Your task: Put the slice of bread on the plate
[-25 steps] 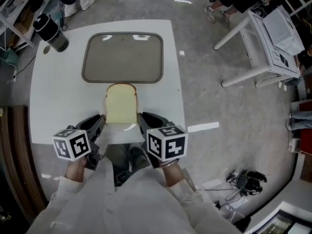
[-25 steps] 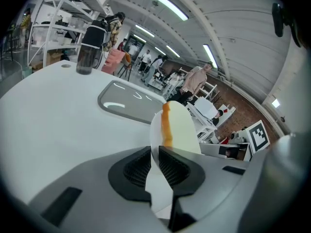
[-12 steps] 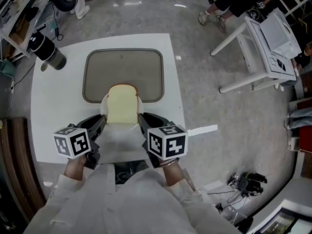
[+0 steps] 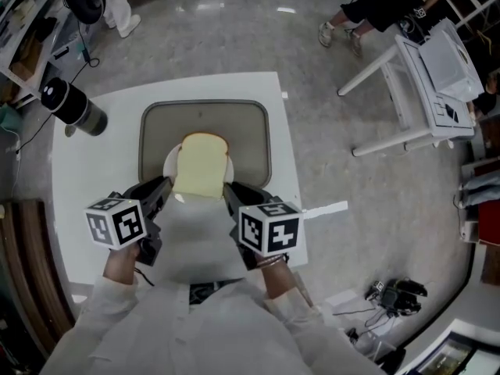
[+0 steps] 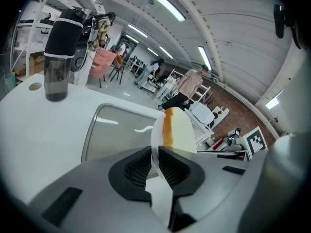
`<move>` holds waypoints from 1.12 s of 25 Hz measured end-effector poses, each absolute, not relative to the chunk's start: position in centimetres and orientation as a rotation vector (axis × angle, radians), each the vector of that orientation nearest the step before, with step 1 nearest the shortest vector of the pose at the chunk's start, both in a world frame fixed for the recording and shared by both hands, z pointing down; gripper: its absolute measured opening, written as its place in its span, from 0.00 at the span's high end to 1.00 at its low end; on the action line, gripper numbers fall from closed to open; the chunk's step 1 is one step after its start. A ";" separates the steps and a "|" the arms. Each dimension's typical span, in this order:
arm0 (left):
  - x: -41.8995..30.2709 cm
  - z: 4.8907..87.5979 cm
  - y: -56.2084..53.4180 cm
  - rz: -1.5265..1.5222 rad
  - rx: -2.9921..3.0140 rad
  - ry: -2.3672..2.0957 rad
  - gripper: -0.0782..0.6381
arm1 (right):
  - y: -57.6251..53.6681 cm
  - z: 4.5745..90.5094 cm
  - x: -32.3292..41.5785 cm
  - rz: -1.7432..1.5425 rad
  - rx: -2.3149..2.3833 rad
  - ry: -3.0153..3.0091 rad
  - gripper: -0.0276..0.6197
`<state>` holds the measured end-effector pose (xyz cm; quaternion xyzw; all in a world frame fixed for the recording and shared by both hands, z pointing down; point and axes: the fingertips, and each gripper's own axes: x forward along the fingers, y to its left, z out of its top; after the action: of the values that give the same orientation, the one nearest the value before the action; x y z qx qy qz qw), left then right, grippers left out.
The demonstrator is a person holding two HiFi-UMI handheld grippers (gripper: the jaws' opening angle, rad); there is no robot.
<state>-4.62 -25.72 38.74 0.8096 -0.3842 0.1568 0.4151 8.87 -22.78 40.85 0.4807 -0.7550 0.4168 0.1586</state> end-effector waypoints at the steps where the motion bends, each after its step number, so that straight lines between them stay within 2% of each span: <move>1: -4.6 38.8 -26.5 0.391 2.033 -0.965 0.82 | -23.4 40.9 8.8 1.196 1.376 -2.156 0.87; 28: -5.0 46.3 -33.9 0.388 1.892 -0.937 0.82 | -32.4 47.2 9.0 1.261 1.388 -2.019 0.87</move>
<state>-4.98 -33.87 46.25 0.7745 -0.3837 0.1590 0.4771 9.01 -32.38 47.20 0.4944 -0.7190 0.4493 0.1917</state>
